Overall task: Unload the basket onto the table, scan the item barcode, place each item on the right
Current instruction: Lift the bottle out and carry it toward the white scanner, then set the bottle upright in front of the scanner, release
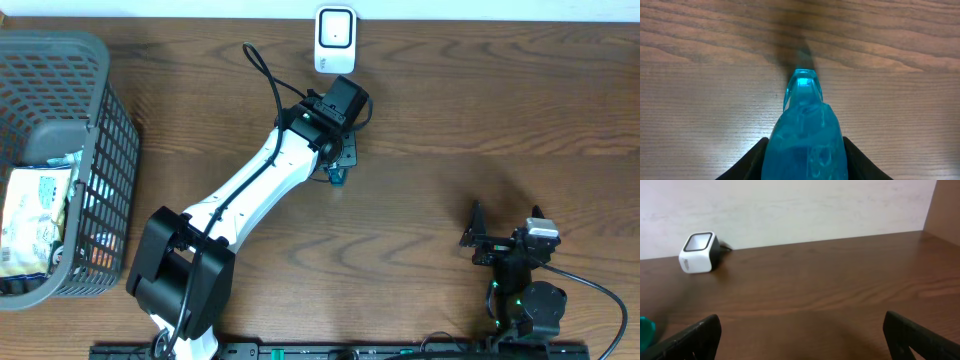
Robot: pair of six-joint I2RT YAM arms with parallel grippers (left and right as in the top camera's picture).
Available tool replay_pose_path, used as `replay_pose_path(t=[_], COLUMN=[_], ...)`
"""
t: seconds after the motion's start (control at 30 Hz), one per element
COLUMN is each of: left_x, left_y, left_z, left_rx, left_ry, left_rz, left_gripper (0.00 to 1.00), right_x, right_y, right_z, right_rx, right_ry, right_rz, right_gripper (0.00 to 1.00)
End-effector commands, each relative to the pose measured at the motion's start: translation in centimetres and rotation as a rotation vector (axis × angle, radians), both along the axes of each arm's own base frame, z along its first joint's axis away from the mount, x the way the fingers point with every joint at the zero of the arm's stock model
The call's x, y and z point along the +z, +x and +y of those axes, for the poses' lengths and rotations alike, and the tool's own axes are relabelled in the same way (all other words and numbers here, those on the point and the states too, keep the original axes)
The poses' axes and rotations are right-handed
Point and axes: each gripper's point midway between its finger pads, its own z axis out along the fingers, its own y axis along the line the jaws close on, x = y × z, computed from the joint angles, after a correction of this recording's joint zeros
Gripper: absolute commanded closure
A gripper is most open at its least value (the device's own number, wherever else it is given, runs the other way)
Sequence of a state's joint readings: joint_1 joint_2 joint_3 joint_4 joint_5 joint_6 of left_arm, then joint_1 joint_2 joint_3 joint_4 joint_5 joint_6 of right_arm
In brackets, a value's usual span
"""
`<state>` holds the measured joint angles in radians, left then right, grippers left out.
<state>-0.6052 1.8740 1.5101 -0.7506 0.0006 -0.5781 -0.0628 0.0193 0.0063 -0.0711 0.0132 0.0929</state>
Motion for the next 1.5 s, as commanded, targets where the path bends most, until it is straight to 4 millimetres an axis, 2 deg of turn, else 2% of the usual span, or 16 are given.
replay_pose_path(t=[0.0,0.03,0.4,0.57,0.73,0.9,1.0,1.03,1.1,1.23,1.33,1.47], left_x=[1.8,1.8,2.1,4.1,8.0,14.0,18.7,19.6,22.2,27.3,30.0,32.1], left_y=[1.3,1.3,1.4,1.5,1.3,0.4,-0.7,-0.9,-1.5,-2.6,-3.6,-6.1], left_z=[-0.5,-0.5,-0.6,-0.6,-0.5,0.2,1.4,1.8,3.4,8.7,15.8,24.9], left_rx=[-0.001,-0.001,-0.001,-0.001,0.001,0.003,0.013,0.018,0.043,0.119,0.316,0.599], left_ry=[-0.015,-0.015,-0.023,-0.053,-0.108,-0.194,-0.258,-0.269,-0.3,-0.306,-0.214,-0.047], left_rz=[-0.061,-0.061,-0.072,-0.116,-0.195,-0.319,-0.416,-0.435,-0.493,-0.642,-0.761,-0.865], left_gripper=[0.58,0.54,0.47,0.43,0.41,0.4,0.4,0.4,0.4,0.38,0.36,0.33], right_x=[-0.2,-0.2,-0.2,-0.2,-0.2,-0.2,-0.2,-0.2,-0.2,-0.2,-0.2,-0.2], right_y=[0.0,0.0,0.0,0.0,0.0,0.0,0.0,0.0,0.0,0.0,0.0,0.0], right_z=[0.3,0.3,0.3,0.3,0.3,0.3,0.3,0.3,0.3,0.3,0.3,0.3], right_rx=[0.014,0.014,0.014,0.014,0.014,0.014,0.014,0.014,0.014,0.014,0.014,0.014], right_ry=[-0.011,-0.011,-0.011,-0.011,-0.011,-0.011,-0.011,-0.011,-0.011,-0.011,-0.011,-0.011], right_rz=[0.006,0.006,0.006,0.006,0.006,0.006,0.006,0.006,0.006,0.006,0.006,0.006], right_gripper=[0.01,0.01,0.01,0.01,0.01,0.01,0.01,0.01,0.01,0.01,0.01,0.01])
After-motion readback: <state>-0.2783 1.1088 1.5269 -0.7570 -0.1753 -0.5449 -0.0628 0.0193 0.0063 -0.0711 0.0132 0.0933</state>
